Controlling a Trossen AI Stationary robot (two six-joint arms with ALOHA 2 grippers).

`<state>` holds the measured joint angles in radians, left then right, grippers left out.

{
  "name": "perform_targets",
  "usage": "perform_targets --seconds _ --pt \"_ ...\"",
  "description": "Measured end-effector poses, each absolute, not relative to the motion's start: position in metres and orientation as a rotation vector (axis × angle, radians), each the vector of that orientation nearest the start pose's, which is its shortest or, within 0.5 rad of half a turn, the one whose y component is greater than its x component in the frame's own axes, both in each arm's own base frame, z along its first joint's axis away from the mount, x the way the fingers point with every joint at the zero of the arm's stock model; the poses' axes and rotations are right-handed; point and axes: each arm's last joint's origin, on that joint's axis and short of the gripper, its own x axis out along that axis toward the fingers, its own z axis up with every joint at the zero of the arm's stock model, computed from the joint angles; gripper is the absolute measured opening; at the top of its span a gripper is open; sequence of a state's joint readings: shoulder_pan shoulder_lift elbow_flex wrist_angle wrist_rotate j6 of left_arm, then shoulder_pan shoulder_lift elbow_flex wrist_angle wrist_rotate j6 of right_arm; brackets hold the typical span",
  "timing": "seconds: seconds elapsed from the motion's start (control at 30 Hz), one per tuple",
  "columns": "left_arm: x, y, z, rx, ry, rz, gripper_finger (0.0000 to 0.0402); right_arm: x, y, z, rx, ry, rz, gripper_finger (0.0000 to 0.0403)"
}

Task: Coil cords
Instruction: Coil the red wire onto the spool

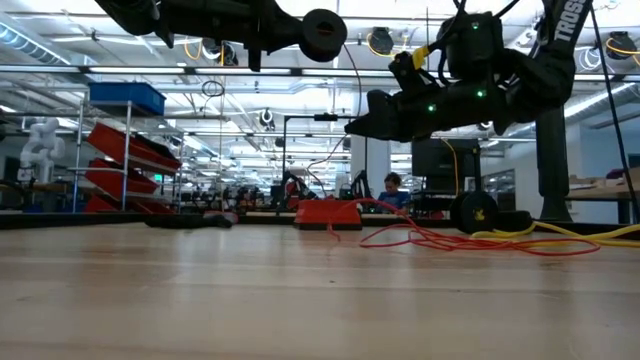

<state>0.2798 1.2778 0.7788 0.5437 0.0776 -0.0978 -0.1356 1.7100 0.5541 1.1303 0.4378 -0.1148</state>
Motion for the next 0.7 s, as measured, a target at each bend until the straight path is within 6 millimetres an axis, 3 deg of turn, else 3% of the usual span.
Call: perform_targets --seconds 0.33,0.7 --pt "0.2736 0.0764 0.2963 -0.090 -0.057 0.203 0.0000 0.2993 -0.0575 0.1633 -0.106 0.051 -0.587 0.0069" --pt "0.2737 0.0762 0.2962 -0.090 -0.057 0.202 0.0000 0.3009 -0.0582 0.1659 -0.114 0.040 -0.589 0.0004"
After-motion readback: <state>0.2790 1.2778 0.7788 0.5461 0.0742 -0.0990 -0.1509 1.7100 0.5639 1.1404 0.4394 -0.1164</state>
